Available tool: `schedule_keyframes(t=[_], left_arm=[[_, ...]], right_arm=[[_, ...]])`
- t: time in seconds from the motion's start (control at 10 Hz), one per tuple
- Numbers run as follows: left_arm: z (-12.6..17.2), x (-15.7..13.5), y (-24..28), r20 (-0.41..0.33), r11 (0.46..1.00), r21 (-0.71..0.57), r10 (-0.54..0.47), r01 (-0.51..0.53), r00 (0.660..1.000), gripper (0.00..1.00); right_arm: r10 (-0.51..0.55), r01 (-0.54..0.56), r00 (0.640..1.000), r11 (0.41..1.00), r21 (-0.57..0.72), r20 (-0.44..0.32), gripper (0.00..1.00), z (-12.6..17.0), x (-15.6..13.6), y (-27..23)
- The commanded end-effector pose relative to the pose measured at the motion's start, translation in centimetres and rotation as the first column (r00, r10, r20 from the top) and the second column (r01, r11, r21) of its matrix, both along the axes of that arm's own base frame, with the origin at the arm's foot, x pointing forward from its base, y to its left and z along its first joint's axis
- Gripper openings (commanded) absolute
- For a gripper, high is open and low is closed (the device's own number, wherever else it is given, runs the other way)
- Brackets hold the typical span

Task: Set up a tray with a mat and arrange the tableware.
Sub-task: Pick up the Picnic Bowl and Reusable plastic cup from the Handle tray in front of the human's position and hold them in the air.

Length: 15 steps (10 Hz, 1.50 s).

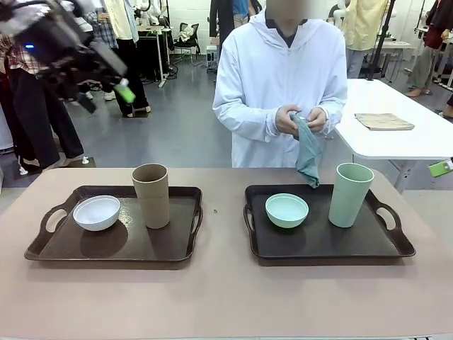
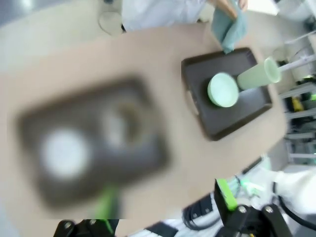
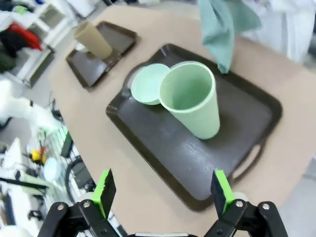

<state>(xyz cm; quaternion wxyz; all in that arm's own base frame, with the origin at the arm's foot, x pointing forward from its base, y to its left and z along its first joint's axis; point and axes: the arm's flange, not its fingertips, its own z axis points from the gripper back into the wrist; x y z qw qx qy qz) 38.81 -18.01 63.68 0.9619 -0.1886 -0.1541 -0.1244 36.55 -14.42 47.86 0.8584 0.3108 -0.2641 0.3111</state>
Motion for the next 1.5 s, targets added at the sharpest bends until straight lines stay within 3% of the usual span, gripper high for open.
schedule_keyframes(t=[0.0, 0.2, 0.4, 0.6, 0.7, 0.8, 0.9, 1.4], left_arm=[[-0.8, 2.8, -4.4, -0.035, 0.994, 0.107, 0.012, -0.008, 0.999, 1.00], [-2.9, 4.3, -10.1, -0.080, 0.986, 0.165, -0.007, 0.020, 0.997, 1.00], [-5.3, 6.2, -14.6, -0.136, 0.983, 0.182, 0.012, 0.013, 0.991, 1.00], [-8.2, 7.5, -17.5, -0.191, 0.984, 0.177, -0.001, 0.035, 0.982, 1.00], [-9.4, 8.0, -18.3, -0.209, 0.983, 0.183, 0.010, 0.029, 0.978, 1.00], [-9.6, 7.8, -17.9, -0.214, 0.989, 0.144, -0.012, 0.044, 0.977, 1.00], [-9.9, 7.2, -17.6, -0.204, 0.985, 0.166, -0.021, 0.055, 0.979, 1.00], [-10.0, 7.7, -17.9, -0.209, 0.986, 0.158, -0.022, 0.056, 0.978, 1.00]], right_arm=[[0.144, -0.143, 0.988, 0.989, -0.030, 0.058, 1.00, 1.1, 1.2, -0.2], [0.257, -0.253, 0.966, 0.964, -0.086, 0.039, 1.00, 1.7, 1.6, -0.4], [0.424, -0.425, 0.905, 0.901, -0.082, -0.032, 1.00, 1.2, 2.1, -0.9], [0.498, -0.499, 0.867, 0.864, -0.063, -0.032, 1.00, 0.5, 3.0, -1.8], [0.492, -0.493, 0.870, 0.869, -0.050, -0.036, 1.00, 0.0, 3.7, -1.9], [0.394, -0.394, 0.917, 0.919, 0.013, -0.063, 1.00, -0.4, 4.4, -1.6], [0.471, -0.473, 0.881, 0.880, -0.047, -0.038, 1.00, 0.0, 2.6, -1.0], [0.460, -0.462, 0.887, 0.886, -0.046, -0.040, 1.00, 0.1, 3.2, -1.2]])
